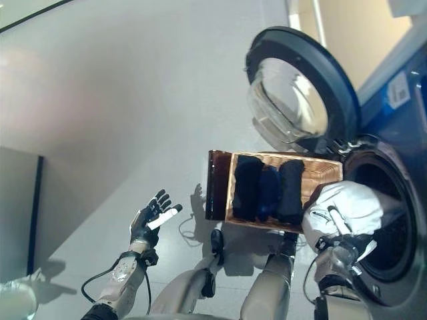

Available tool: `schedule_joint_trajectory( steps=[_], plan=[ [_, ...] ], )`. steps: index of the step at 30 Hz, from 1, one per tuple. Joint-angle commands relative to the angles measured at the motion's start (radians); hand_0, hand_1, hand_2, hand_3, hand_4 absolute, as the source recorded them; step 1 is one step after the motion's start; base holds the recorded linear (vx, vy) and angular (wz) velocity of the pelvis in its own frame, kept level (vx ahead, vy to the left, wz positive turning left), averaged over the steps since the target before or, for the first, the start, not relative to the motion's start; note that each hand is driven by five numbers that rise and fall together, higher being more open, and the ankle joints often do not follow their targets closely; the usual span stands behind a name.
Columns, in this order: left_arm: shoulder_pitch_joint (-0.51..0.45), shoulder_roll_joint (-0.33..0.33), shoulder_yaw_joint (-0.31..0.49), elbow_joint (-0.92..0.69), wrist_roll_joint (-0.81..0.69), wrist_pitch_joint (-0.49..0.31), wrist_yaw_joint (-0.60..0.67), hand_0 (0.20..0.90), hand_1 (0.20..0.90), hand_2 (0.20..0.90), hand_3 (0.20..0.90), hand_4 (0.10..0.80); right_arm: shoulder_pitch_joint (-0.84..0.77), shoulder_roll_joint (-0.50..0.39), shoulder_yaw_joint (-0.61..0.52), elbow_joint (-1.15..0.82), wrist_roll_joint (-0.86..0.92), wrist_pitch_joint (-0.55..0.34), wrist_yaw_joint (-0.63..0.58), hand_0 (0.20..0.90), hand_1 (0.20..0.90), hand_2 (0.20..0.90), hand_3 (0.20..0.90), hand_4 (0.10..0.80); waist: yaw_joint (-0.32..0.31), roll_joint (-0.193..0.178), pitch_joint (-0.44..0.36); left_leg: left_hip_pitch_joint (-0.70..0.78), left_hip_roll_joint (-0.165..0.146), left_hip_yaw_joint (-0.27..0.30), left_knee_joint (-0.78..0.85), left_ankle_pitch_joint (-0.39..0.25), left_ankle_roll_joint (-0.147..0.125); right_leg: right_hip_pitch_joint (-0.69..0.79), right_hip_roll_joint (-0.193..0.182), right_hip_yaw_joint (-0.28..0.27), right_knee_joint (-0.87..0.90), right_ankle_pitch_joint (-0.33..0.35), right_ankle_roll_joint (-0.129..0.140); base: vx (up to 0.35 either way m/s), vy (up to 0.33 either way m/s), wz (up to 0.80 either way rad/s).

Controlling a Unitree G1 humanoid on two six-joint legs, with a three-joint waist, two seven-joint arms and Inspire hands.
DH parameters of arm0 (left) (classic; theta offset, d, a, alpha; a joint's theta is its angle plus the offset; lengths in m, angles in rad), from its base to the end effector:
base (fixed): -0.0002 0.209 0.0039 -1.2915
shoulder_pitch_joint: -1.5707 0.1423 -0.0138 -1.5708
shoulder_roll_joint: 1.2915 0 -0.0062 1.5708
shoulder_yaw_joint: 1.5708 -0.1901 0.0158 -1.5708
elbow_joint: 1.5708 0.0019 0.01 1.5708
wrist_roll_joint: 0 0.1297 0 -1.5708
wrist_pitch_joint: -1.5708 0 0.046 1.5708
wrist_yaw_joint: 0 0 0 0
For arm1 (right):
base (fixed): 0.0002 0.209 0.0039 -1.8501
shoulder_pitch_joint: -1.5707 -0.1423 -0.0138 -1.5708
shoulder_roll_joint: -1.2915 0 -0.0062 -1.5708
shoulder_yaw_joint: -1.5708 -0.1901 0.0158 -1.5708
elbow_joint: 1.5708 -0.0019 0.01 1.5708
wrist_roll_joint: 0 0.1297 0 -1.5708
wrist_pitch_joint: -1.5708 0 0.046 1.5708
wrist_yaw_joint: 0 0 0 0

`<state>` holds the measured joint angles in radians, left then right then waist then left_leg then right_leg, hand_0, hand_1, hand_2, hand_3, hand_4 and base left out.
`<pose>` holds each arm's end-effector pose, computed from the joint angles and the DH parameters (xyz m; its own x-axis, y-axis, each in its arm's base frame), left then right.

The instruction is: Pick up the clothes and place them into the washing machine

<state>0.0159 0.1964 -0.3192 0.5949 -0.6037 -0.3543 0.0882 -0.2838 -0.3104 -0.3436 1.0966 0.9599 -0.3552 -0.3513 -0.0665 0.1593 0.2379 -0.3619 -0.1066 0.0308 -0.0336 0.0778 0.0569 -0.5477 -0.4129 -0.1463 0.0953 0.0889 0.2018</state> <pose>0.1552 0.1636 -0.0529 0.9384 0.0399 -0.3431 -0.1354 0.9563 -0.2592 0.1838 -0.2848 -0.0408 0.3636 -0.7511 -0.5510 0.9236 0.2133 0.3186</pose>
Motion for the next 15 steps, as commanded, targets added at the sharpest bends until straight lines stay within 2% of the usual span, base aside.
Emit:
schedule_joint_trajectory(
  steps=[1, 2, 5, 15],
  plan=[
    [-0.005, 0.012, 0.057, -0.026, -0.025, -0.083, -0.005, 0.9, 0.9, 0.9, 0.9, 0.8, -0.024, -0.048, -0.029, -0.042, 0.179, -0.166, 0.066, 0.2, 0.2, 0.2, 0.2, 0.3, 0.017, -0.007, 0.012, 0.008, 0.083, -0.046, 0.09, -0.108, -0.134, 0.056, -0.06, 0.077, -0.017, 0.147, 0.02, 0.015, 0.02, -0.13],
    [-0.004, 0.003, 0.044, -0.028, -0.038, -0.076, -0.014, 0.9, 0.9, 0.9, 0.9, 0.8, -0.051, -0.03, -0.045, -0.042, 0.26, -0.174, 0.101, 0.2, 0.2, 0.2, 0.2, 0.3, 0.017, 0.003, 0.006, 0.014, 0.077, -0.045, 0.082, -0.109, -0.133, 0.055, -0.06, 0.079, -0.022, 0.15, 0.021, 0.014, 0.034, -0.07],
    [-0.009, -0.003, 0.027, -0.029, -0.053, -0.072, -0.028, 0.9, 0.9, 0.9, 0.9, 0.8, -0.105, -0.039, -0.055, -0.019, 0.341, -0.186, 0.139, 0.2, 0.2, 0.2, 0.2, 0.3, 0.025, 0.013, 0.002, 0.018, 0.069, -0.037, 0.076, -0.109, -0.131, 0.046, -0.065, 0.088, -0.027, 0.154, 0.022, 0.005, 0.035, -0.05],
    [-0.012, 0.007, -0.018, -0.068, -0.047, -0.067, -0.048, 0.9, 0.9, 0.9, 0.9, 0.8, -0.295, -0.162, -0.055, 0.023, 0.391, -0.202, 0.138, 0.2, 0.2, 0.2, 0.2, 0.3, 0.055, 0.043, -0.001, 0.011, 0.053, -0.028, 0.068, -0.105, -0.129, 0.007, -0.076, 0.108, -0.01, 0.151, 0.023, -0.003, 0.007, -0.01]
  ],
)
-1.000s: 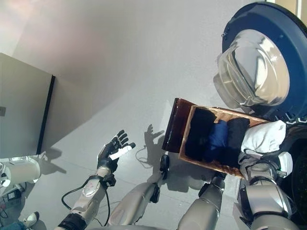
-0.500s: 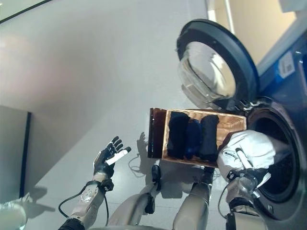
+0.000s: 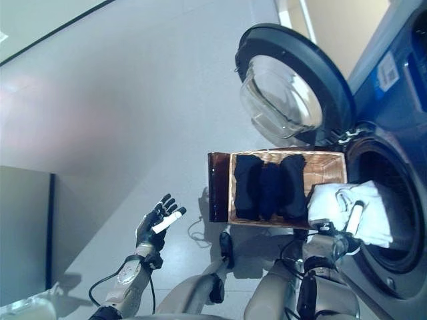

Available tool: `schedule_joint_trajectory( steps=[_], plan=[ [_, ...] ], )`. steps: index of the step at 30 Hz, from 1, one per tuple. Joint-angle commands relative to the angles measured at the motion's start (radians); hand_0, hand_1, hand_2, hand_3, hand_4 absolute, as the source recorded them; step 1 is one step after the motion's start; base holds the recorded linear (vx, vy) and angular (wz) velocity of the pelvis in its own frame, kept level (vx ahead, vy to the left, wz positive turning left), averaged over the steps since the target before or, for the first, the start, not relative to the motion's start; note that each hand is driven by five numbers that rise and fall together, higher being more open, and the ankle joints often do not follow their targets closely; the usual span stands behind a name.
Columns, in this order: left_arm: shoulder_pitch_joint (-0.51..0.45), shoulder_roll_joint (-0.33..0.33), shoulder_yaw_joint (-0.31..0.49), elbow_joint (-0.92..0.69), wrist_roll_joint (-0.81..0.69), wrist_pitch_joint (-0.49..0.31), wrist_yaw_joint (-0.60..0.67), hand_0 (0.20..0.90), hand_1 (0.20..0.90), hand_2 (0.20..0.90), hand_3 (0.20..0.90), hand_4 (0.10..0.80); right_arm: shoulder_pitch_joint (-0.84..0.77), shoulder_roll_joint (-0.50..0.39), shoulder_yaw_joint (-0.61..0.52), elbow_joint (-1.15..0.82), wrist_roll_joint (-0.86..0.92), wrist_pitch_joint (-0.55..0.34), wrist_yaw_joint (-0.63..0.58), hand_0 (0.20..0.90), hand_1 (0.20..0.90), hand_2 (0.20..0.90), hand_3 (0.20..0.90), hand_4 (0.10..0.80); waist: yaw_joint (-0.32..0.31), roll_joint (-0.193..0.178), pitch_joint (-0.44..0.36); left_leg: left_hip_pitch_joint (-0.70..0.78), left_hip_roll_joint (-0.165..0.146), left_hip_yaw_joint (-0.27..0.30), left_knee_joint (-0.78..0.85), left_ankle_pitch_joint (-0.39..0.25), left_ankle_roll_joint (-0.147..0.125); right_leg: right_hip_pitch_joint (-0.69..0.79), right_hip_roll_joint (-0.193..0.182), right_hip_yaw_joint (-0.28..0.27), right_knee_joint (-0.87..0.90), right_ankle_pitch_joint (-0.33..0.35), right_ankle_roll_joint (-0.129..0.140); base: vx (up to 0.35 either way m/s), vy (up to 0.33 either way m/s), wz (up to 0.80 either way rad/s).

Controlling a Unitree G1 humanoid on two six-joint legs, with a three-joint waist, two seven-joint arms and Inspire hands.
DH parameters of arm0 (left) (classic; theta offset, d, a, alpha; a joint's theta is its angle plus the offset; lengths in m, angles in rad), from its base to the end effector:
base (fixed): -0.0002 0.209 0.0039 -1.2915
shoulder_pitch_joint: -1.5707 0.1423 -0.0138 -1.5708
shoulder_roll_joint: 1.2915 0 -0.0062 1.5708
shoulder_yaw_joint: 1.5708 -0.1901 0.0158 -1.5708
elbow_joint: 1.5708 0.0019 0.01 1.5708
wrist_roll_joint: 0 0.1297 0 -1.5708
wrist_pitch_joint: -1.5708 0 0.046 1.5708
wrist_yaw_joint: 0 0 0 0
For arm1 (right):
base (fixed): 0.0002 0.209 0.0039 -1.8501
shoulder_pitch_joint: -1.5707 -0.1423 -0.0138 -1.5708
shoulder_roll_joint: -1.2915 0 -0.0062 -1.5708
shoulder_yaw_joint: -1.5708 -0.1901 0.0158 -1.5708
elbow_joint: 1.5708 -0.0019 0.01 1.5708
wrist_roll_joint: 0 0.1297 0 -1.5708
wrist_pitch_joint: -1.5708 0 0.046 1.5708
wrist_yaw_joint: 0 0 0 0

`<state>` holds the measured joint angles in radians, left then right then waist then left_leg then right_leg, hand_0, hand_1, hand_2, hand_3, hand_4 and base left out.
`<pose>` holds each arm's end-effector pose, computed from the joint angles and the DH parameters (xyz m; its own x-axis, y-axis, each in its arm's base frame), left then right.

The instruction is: Pick up the clothes and place them into the washing machine

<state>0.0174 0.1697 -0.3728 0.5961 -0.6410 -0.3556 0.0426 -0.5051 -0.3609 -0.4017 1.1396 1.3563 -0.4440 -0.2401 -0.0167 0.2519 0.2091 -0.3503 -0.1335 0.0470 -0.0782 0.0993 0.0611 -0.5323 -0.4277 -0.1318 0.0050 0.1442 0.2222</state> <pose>0.1524 0.1484 -0.0553 0.9370 -0.0493 -0.3458 -0.0708 0.9427 -0.3262 0.2351 -0.2963 0.0037 0.4265 -0.7505 -0.5049 0.7066 -0.0720 0.7039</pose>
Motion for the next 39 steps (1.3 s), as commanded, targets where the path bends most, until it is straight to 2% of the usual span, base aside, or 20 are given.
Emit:
schedule_joint_trajectory(
  steps=[1, 8, 23, 29, 33, 39],
  plan=[
    [-0.013, 0.035, 0.029, -0.073, -0.006, -0.065, -0.001, 0.9, 0.9, 0.9, 0.9, 0.8, -0.086, -0.125, -0.007, -0.024, 0.006, -0.122, 0.023, 0.2, 0.2, 0.2, 0.2, 0.3, 0.007, -0.047, 0.028, 0.0, 0.079, -0.044, 0.11, -0.125, -0.133, -0.011, -0.06, 0.095, 0.082, 0.095, 0.002, 0.0, 0.0, 0.0],
    [-0.015, 0.037, 0.006, -0.053, -0.009, -0.053, -0.001, 0.9, 0.9, 0.9, 0.9, 0.8, -0.158, -0.214, -0.12, 0.056, 0.115, -0.161, -0.032, 0.2, 0.2, 0.2, 0.2, 0.3, 0.025, -0.013, 0.011, 0.002, 0.072, -0.049, 0.084, -0.116, -0.137, -0.026, -0.066, 0.101, 0.088, 0.085, 0.006, 0.011, 0.004, 0.01],
    [0.019, 0.038, -0.022, -0.053, -0.014, -0.041, -0.003, 0.9, 0.9, 0.9, 0.9, 0.8, -0.231, -0.467, -0.152, 0.086, 0.067, -0.159, -0.127, 0.2, 0.2, 0.2, 0.2, 0.3, 0.036, 0.065, -0.018, 0.026, 0.056, -0.043, 0.028, -0.103, -0.148, -0.07, -0.069, 0.139, 0.111, 0.061, 0.006, 0.029, 0.01, 0.0],
    [0.015, 0.038, -0.027, -0.067, -0.022, -0.044, -0.001, 0.9, 0.9, 0.9, 0.9, 0.8, -0.277, -0.55, -0.122, 0.072, 0.049, -0.171, -0.136, 0.2, 0.2, 0.2, 0.2, 0.3, 0.038, 0.078, -0.027, 0.03, 0.061, -0.045, 0.009, -0.092, -0.155, -0.092, -0.061, 0.15, 0.133, 0.042, 0.001, 0.028, -0.017, -0.05],
    [0.007, 0.049, -0.021, -0.092, -0.023, -0.05, 0.005, 0.9, 0.9, 0.9, 0.9, 0.8, -0.313, -0.593, -0.092, 0.064, 0.036, -0.18, -0.141, 0.2, 0.2, 0.2, 0.2, 0.3, 0.036, 0.085, -0.013, 0.021, 0.073, -0.046, 0.035, -0.1, -0.155, -0.134, -0.044, 0.164, 0.195, 0.013, -0.012, -0.008, -0.004, -0.01],
    [-0.002, 0.058, 0.004, -0.095, -0.024, -0.059, 0.015, 0.9, 0.9, 0.9, 0.9, 0.8, -0.362, -0.637, -0.02, 0.045, -0.02, -0.175, -0.14, 0.2, 0.2, 0.2, 0.2, 0.3, 0.023, 0.056, 0.021, -0.033, 0.094, -0.036, 0.155, -0.142, -0.164, -0.216, -0.023, 0.203, 0.316, -0.035, -0.031, -0.041, -0.036, -0.04]
  ],
)
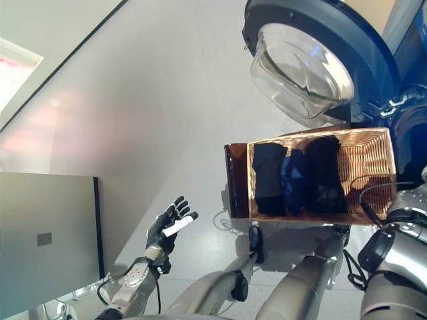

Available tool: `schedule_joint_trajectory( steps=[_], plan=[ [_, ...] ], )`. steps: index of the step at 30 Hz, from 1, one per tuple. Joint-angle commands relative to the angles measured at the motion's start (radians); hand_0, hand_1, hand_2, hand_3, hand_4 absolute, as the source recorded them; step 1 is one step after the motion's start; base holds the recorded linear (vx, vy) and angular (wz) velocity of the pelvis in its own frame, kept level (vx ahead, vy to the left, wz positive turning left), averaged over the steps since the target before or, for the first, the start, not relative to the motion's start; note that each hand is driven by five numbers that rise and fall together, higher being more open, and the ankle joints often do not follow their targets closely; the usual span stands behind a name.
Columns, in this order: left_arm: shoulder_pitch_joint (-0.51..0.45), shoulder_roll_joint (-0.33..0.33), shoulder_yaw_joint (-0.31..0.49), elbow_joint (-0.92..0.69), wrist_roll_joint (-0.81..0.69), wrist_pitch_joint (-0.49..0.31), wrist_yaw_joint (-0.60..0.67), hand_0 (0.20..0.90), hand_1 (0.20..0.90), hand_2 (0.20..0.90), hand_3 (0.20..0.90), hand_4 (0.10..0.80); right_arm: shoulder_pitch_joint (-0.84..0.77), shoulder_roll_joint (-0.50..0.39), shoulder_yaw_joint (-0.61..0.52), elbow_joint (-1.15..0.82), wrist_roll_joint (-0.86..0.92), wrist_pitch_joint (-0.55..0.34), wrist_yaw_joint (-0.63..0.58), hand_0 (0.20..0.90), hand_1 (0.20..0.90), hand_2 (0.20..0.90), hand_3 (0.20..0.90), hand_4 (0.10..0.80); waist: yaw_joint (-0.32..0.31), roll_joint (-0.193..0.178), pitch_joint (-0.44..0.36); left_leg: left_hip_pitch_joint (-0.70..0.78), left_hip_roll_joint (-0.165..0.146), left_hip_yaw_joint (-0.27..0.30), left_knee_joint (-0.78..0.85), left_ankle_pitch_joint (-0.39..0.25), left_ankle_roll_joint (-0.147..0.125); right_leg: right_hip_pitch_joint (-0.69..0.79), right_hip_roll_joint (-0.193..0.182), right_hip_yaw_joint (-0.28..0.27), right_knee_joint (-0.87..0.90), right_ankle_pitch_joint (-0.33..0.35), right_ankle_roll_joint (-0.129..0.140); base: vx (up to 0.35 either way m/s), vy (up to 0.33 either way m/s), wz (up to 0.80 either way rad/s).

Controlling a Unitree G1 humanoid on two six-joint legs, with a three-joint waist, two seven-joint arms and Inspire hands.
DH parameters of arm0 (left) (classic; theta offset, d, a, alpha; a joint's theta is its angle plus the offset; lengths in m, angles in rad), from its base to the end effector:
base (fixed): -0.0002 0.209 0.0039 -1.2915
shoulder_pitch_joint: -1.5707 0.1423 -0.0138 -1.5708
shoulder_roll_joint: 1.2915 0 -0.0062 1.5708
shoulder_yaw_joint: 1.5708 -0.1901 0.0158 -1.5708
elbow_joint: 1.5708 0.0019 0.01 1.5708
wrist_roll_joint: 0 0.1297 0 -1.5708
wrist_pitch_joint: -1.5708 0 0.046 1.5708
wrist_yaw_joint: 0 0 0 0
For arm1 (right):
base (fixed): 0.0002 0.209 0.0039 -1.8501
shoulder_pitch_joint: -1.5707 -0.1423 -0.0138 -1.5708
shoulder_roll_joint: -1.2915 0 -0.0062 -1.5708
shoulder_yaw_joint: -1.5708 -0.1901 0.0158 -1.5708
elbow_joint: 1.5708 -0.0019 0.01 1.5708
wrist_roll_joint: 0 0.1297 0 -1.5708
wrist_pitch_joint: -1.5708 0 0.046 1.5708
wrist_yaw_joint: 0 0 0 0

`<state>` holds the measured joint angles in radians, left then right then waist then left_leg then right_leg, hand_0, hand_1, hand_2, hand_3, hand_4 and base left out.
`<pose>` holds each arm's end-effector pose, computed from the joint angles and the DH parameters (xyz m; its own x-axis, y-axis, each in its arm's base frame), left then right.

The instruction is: Pick up the clothes and place them into the washing machine

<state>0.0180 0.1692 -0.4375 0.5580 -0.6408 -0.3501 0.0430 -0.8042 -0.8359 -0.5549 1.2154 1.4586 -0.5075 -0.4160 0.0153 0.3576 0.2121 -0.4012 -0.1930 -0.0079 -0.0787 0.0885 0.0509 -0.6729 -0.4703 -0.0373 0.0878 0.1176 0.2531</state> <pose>0.1520 0.1361 -0.0520 0.9370 -0.1212 -0.3276 0.0020 0.9397 -0.3421 0.2366 -0.4110 0.1588 0.1777 -0.9205 -0.3479 0.3280 -0.2779 0.9029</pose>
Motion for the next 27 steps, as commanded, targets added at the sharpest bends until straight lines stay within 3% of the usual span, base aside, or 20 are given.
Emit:
schedule_joint_trajectory(
  steps=[1, 6, 12, 16, 18, 24, 25, 26, 27],
  plan=[
    [-0.004, 0.058, 0.072, -0.057, -0.024, -0.065, 0.014, 0.9, 0.9, 0.9, 0.9, 0.8, -0.07, -0.161, 0.138, -0.03, -0.125, -0.111, 0.033, 0.2, 0.2, 0.2, 0.2, 0.3, -0.011, -0.052, 0.019, 0.009, 0.153, 0.021, 0.169, -0.138, -0.155, -0.086, 0.02, 0.114, 0.244, -0.013, -0.063, -0.059, -0.059, 0.11],
    [-0.031, 0.072, 0.101, -0.057, -0.033, -0.082, 0.033, 0.9, 0.9, 0.9, 0.9, 0.8, -0.068, -0.099, 0.209, -0.087, -0.175, -0.117, 0.047, 0.2, 0.2, 0.2, 0.2, 0.3, -0.04, -0.103, 0.068, -0.125, 0.171, 0.022, 0.387, -0.218, -0.157, -0.177, 0.05, 0.151, 0.405, -0.086, -0.091, -0.075, -0.067, 0.12],
    [-0.03, 0.089, 0.125, -0.056, -0.044, -0.089, 0.031, 0.9, 0.9, 0.9, 0.9, 0.8, -0.058, -0.062, 0.213, -0.084, -0.187, -0.125, 0.038, 0.2, 0.2, 0.2, 0.2, 0.3, -0.05, -0.128, 0.07, -0.202, 0.179, 0.017, 0.498, -0.266, -0.16, -0.232, 0.06, 0.171, 0.498, -0.126, -0.107, -0.039, -0.037, 0.06],
    [-0.022, 0.095, 0.13, -0.051, -0.034, -0.091, 0.037, 0.9, 0.9, 0.9, 0.9, 0.8, -0.079, -0.068, 0.21, -0.06, -0.159, -0.137, 0.034, 0.2, 0.2, 0.2, 0.2, 0.3, -0.04, -0.127, 0.055, -0.217, 0.18, 0.019, 0.511, -0.281, -0.16, -0.251, 0.066, 0.183, 0.512, -0.135, -0.112, 0.0, 0.0, 0.0],
    [-0.013, 0.1, 0.134, -0.057, -0.029, -0.088, 0.041, 0.9, 0.9, 0.9, 0.9, 0.8, -0.089, -0.099, 0.137, -0.002, -0.07, -0.168, 0.016, 0.2, 0.2, 0.2, 0.2, 0.3, -0.037, -0.115, 0.041, -0.226, 0.174, 0.019, 0.526, -0.291, -0.158, -0.267, 0.069, 0.194, 0.539, -0.15, -0.116, 0.036, 0.04, -0.01],
    [0.001, 0.098, 0.136, -0.07, -0.019, -0.088, 0.047, 0.9, 0.9, 0.9, 0.9, 0.8, -0.072, -0.14, 0.108, 0.047, -0.075, -0.16, -0.017, 0.2, 0.2, 0.2, 0.2, 0.3, -0.028, -0.105, 0.024, -0.237, 0.173, 0.023, 0.542, -0.302, -0.156, -0.292, 0.073, 0.21, 0.57, -0.164, -0.118, 0.01, 0.011, 0.03],
    [0.002, 0.098, 0.133, -0.077, -0.018, -0.089, 0.049, 0.9, 0.9, 0.9, 0.9, 0.8, -0.072, -0.139, 0.113, 0.063, -0.077, -0.153, -0.019, 0.387, 0.387, 0.387, 0.387, 0.433, -0.028, -0.104, 0.024, -0.235, 0.174, 0.025, 0.541, -0.303, -0.154, -0.296, 0.074, 0.214, 0.571, -0.161, -0.117, 0.0, 0.0, 0.0],
    [0.002, 0.098, 0.134, -0.078, -0.017, -0.089, 0.05, 0.9, 0.9, 0.9, 0.9, 0.8, -0.073, -0.14, 0.115, 0.065, -0.075, -0.152, -0.018, 0.675, 0.675, 0.675, 0.675, 0.639, -0.028, -0.104, 0.024, -0.236, 0.174, 0.026, 0.541, -0.304, -0.153, -0.297, 0.075, 0.215, 0.571, -0.161, -0.117, 0.0, 0.0, 0.0],
    [0.002, 0.099, 0.131, -0.079, -0.013, -0.089, 0.051, 0.9, 0.9, 0.9, 0.9, 0.8, -0.07, -0.138, 0.118, 0.078, -0.075, -0.141, -0.022, 0.9, 0.9, 0.9, 0.9, 0.8, -0.028, -0.105, 0.023, -0.233, 0.173, 0.028, 0.537, -0.304, -0.152, -0.297, 0.075, 0.215, 0.567, -0.161, -0.115, 0.014, 0.009, -0.03]
  ],
)
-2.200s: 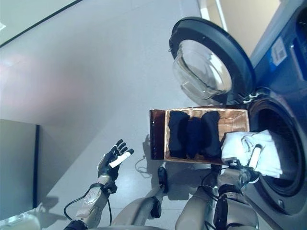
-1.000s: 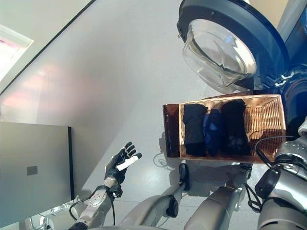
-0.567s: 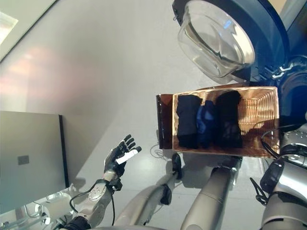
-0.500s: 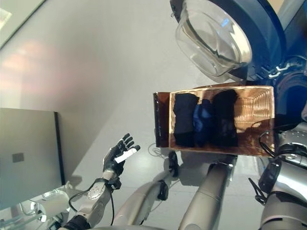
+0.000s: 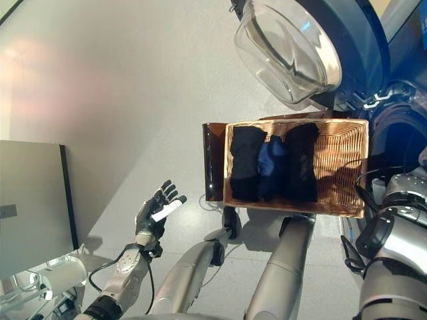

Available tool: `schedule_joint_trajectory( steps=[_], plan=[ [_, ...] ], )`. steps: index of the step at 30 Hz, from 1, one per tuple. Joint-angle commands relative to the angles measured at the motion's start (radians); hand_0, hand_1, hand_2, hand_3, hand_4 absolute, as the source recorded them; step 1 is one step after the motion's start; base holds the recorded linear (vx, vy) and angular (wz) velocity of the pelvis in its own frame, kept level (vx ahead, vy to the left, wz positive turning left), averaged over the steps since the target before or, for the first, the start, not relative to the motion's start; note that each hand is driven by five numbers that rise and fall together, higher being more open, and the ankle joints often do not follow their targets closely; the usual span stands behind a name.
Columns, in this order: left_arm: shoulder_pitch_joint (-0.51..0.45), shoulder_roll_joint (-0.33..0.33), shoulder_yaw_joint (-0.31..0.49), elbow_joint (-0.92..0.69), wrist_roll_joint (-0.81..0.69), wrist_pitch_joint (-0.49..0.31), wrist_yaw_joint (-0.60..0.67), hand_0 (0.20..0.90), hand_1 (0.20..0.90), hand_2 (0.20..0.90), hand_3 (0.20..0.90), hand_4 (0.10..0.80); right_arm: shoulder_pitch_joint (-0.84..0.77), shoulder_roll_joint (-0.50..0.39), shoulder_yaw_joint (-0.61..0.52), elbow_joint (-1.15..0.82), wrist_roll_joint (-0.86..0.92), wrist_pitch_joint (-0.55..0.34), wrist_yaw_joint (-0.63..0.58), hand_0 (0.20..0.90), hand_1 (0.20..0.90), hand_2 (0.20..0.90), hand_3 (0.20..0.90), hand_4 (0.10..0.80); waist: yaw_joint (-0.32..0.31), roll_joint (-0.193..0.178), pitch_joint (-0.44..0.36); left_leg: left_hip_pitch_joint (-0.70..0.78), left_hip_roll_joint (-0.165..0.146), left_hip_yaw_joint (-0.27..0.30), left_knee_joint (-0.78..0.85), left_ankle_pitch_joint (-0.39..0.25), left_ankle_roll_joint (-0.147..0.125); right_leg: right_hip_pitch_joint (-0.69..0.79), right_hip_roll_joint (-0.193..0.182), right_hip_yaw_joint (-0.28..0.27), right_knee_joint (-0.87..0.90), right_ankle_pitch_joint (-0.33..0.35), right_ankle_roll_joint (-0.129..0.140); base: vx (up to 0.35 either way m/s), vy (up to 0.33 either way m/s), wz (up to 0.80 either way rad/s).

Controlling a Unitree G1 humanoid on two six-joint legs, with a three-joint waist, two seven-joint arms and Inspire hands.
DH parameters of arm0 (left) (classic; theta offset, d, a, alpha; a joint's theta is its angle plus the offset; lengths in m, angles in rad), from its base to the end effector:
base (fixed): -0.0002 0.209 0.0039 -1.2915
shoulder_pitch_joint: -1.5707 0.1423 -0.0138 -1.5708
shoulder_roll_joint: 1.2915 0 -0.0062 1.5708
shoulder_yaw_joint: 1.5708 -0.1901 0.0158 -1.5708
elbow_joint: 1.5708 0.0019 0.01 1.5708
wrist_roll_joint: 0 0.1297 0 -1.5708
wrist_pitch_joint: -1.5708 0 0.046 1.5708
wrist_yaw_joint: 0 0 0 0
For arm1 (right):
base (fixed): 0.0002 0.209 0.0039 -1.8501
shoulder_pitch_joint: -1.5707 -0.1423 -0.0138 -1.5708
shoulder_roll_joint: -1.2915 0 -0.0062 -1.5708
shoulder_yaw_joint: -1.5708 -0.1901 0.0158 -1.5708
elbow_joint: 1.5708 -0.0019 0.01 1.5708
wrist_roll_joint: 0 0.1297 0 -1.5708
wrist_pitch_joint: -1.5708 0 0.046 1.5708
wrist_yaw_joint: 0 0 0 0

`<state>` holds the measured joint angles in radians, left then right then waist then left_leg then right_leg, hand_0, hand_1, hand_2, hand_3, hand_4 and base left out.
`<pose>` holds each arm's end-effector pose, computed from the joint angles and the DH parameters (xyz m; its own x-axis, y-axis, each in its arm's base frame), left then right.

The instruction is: Pick up the clothes and place them into the washing machine

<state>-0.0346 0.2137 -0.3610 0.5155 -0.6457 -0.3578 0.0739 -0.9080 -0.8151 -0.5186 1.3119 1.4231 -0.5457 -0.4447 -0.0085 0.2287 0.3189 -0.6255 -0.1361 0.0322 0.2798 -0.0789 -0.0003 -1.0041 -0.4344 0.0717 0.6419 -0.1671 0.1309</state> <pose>0.1744 0.1557 -0.0351 0.9716 -0.0294 -0.2347 -0.0472 0.9482 -0.3140 0.2541 -0.3983 0.1640 0.1735 -0.9020 -0.3953 0.3541 -0.3174 0.8797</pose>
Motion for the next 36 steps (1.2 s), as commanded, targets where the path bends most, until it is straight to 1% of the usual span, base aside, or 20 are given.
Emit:
schedule_joint_trajectory(
  steps=[1, 3, 7, 11, 12, 13, 16, 18, 19, 20, 21, 23, 24, 25, 26, 30, 31, 33, 36],
  plan=[
    [0.054, 0.055, 0.053, -0.04, -0.008, -0.079, 0.019, 0.9, 0.9, 0.9, 0.9, 0.8, 0.035, -0.164, 0.088, 0.003, -0.044, -0.086, 0.002, 0.9, 0.9, 0.9, 0.9, 0.8, -0.004, 0.024, -0.084, -0.006, 0.114, -0.01, 0.177, -0.138, -0.099, 0.035, 0.039, 0.108, 0.01, 0.126, 0.008, 0.0, 0.0, 0.0],
    [0.054, 0.059, 0.048, -0.044, -0.006, -0.075, 0.019, 0.9, 0.9, 0.9, 0.9, 0.8, 0.024, -0.163, 0.124, 0.022, -0.064, -0.051, 0.003, 0.9, 0.9, 0.9, 0.9, 0.8, -0.003, 0.022, -0.083, -0.001, 0.112, -0.005, 0.173, -0.137, -0.096, 0.037, 0.038, 0.109, 0.005, 0.132, 0.01, 0.021, 0.041, -0.01],
    [0.057, 0.059, 0.051, -0.038, -0.008, -0.073, 0.017, 0.9, 0.9, 0.9, 0.9, 0.8, 0.024, -0.149, 0.151, 0.038, -0.094, -0.027, -0.003, 0.9, 0.9, 0.9, 0.9, 0.8, -0.002, 0.021, -0.079, 0.011, 0.107, 0.0, 0.16, -0.132, -0.093, 0.047, 0.036, 0.108, -0.009, 0.142, 0.013, 0.016, 0.02, -0.05],
    [0.051, 0.055, 0.06, -0.028, -0.015, -0.074, 0.015, 0.9, 0.9, 0.9, 0.9, 0.8, 0.041, -0.104, 0.184, 0.035, -0.133, 0.012, 0.003, 0.9, 0.9, 0.9, 0.9, 0.8, -0.004, 0.017, -0.078, 0.056, 0.1, 0.007, 0.099, -0.113, -0.092, 0.094, 0.028, 0.09, -0.072, 0.172, 0.024, 0.029, 0.023, -0.07],
    [0.053, 0.051, 0.059, -0.022, -0.018, -0.075, 0.013, 0.9, 0.9, 0.9, 0.9, 0.8, 0.055, -0.075, 0.196, 0.012, -0.147, 0.015, 0.015, 0.9, 0.9, 0.9, 0.9, 0.8, -0.003, 0.015, -0.078, 0.077, 0.098, 0.009, 0.067, -0.102, -0.093, 0.12, 0.024, 0.081, -0.104, 0.186, 0.028, 0.03, 0.022, -0.08],
    [0.055, 0.052, 0.06, -0.022, -0.018, -0.075, 0.012, 0.9, 0.9, 0.9, 0.9, 0.8, 0.06, -0.071, 0.193, 0.006, -0.15, 0.014, 0.011, 0.9, 0.9, 0.9, 0.9, 0.8, -0.004, 0.015, -0.075, 0.086, 0.099, 0.007, 0.059, -0.098, -0.092, 0.131, 0.024, 0.077, -0.113, 0.19, 0.028, 0.048, 0.014, -0.08],
    [0.048, 0.039, 0.073, 0.024, -0.021, -0.078, 0.011, 0.9, 0.9, 0.9, 0.9, 0.8, 0.129, 0.02, 0.219, -0.014, -0.219, 0.035, 0.023, 0.9, 0.9, 0.9, 0.9, 0.8, -0.003, 0.0, -0.08, 0.153, 0.099, 0.005, -0.033, -0.051, -0.099, 0.213, 0.017, 0.041, -0.21, 0.233, 0.037, 0.041, -0.006, -0.12],
    [0.045, 0.037, 0.074, 0.036, -0.019, -0.082, 0.014, 0.9, 0.9, 0.9, 0.9, 0.8, 0.141, 0.039, 0.224, -0.026, -0.238, 0.037, 0.021, 0.9, 0.9, 0.9, 0.9, 0.8, -0.005, -0.003, -0.077, 0.172, 0.102, 0.002, -0.048, -0.052, -0.099, 0.234, 0.018, 0.031, -0.225, 0.233, 0.04, 0.047, -0.035, -0.06],
    [0.034, 0.027, 0.078, 0.061, -0.006, -0.083, 0.021, 0.9, 0.9, 0.9, 0.9, 0.8, 0.198, 0.09, 0.266, -0.023, -0.328, 0.069, 0.023, 0.9, 0.9, 0.9, 0.9, 0.8, -0.005, -0.019, -0.081, 0.203, 0.106, -0.001, -0.083, -0.039, -0.104, 0.274, 0.018, 0.011, -0.259, 0.243, 0.043, 0.011, -0.035, -0.04],
    [0.034, 0.027, 0.079, 0.062, -0.005, -0.084, 0.021, 0.9, 0.9, 0.9, 0.9, 0.8, 0.199, 0.093, 0.265, -0.027, -0.332, 0.069, 0.02, 0.9, 0.9, 0.9, 0.9, 0.8, -0.007, -0.02, -0.08, 0.203, 0.105, -0.003, -0.089, -0.028, -0.104, 0.278, 0.017, 0.008, -0.27, 0.256, 0.042, 0.023, -0.055, -0.04],
    [0.031, 0.027, 0.082, 0.067, 0.008, -0.087, 0.024, 0.9, 0.9, 0.9, 0.9, 0.8, 0.226, 0.106, 0.282, -0.019, -0.379, 0.092, 0.019, 0.9, 0.9, 0.9, 0.9, 0.8, -0.008, -0.026, -0.079, 0.218, 0.107, -0.006, -0.107, -0.021, -0.106, 0.305, 0.016, -0.004, -0.293, 0.263, 0.044, 0.007, -0.05, -0.01],
    [0.026, 0.022, 0.092, 0.094, 0.03, -0.093, 0.032, 0.9, 0.9, 0.9, 0.9, 0.8, 0.29, 0.161, 0.343, -0.026, -0.525, 0.131, 0.003, 0.9, 0.9, 0.9, 0.9, 0.8, -0.013, -0.045, -0.078, 0.251, 0.119, -0.014, -0.144, 0.0, -0.111, 0.367, 0.018, -0.039, -0.348, 0.281, 0.046, 0.041, -0.094, 0.06],
    [0.022, 0.023, 0.096, 0.104, 0.038, -0.097, 0.039, 0.9, 0.9, 0.9, 0.9, 0.8, 0.308, 0.177, 0.354, -0.037, -0.566, 0.131, -0.014, 0.9, 0.9, 0.9, 0.9, 0.8, -0.015, -0.051, -0.078, 0.258, 0.123, -0.015, -0.153, 0.006, -0.111, 0.385, 0.017, -0.049, -0.367, 0.29, 0.048, 0.046, -0.1, 0.06],
    [0.019, 0.023, 0.104, 0.108, 0.047, -0.098, 0.045, 0.9, 0.9, 0.9, 0.9, 0.8, 0.331, 0.193, 0.395, -0.042, -0.642, 0.153, -0.019, 0.9, 0.9, 0.9, 0.9, 0.8, -0.013, -0.059, -0.075, 0.275, 0.128, -0.017, -0.162, 0.004, -0.114, 0.407, 0.022, -0.061, -0.377, 0.287, 0.05, 0.025, -0.085, 0.08],
    [0.016, 0.026, 0.114, 0.113, 0.056, -0.106, 0.053, 0.9, 0.9, 0.9, 0.9, 0.8, 0.353, 0.226, 0.426, -0.062, -0.704, 0.159, -0.032, 0.9, 0.9, 0.9, 0.9, 0.8, -0.017, -0.068, -0.072, 0.29, 0.132, -0.02, -0.184, 0.019, -0.114, 0.429, 0.025, -0.072, -0.403, 0.305, 0.051, 0.025, -0.08, 0.07],
    [-0.002, 0.017, 0.15, 0.17, 0.091, -0.115, 0.085, 0.9, 0.9, 0.9, 0.9, 0.8, 0.442, 0.316, 0.475, -0.086, -0.813, 0.196, -0.014, 0.9, 0.9, 0.9, 0.9, 0.8, -0.021, -0.097, -0.082, 0.34, 0.153, -0.029, -0.252, 0.045, -0.115, 0.497, 0.028, -0.108, -0.473, 0.33, 0.058, 0.042, -0.07, -0.05],
    [-0.006, 0.012, 0.154, 0.187, 0.096, -0.117, 0.091, 0.9, 0.9, 0.9, 0.9, 0.8, 0.456, 0.33, 0.488, -0.077, -0.844, 0.205, -0.016, 0.9, 0.9, 0.9, 0.9, 0.8, -0.02, -0.102, -0.084, 0.353, 0.157, -0.032, -0.269, 0.053, -0.119, 0.518, 0.029, -0.121, -0.492, 0.336, 0.06, 0.059, -0.053, -0.12],
    [-0.028, 0.001, 0.165, 0.251, 0.123, -0.118, 0.111, 0.9, 0.9, 0.9, 0.9, 0.8, 0.49, 0.392, 0.541, -0.054, -0.936, 0.237, -0.01, 0.9, 0.9, 0.9, 0.9, 0.8, -0.019, -0.119, -0.098, 0.396, 0.169, -0.031, -0.32, 0.073, -0.128, 0.571, 0.037, -0.148, -0.544, 0.358, 0.068, 0.072, -0.075, -0.01],
    [-0.036, -0.001, 0.179, 0.279, 0.137, -0.122, 0.123, 0.9, 0.9, 0.9, 0.9, 0.8, 0.508, 0.433, 0.593, -0.055, -1.014, 0.255, -0.004, 0.9, 0.9, 0.9, 0.9, 0.8, -0.016, -0.133, -0.109, 0.429, 0.182, -0.03, -0.35, 0.082, -0.131, 0.602, 0.046, -0.168, -0.578, 0.374, 0.075, 0.043, -0.054, -0.03]
  ],
)
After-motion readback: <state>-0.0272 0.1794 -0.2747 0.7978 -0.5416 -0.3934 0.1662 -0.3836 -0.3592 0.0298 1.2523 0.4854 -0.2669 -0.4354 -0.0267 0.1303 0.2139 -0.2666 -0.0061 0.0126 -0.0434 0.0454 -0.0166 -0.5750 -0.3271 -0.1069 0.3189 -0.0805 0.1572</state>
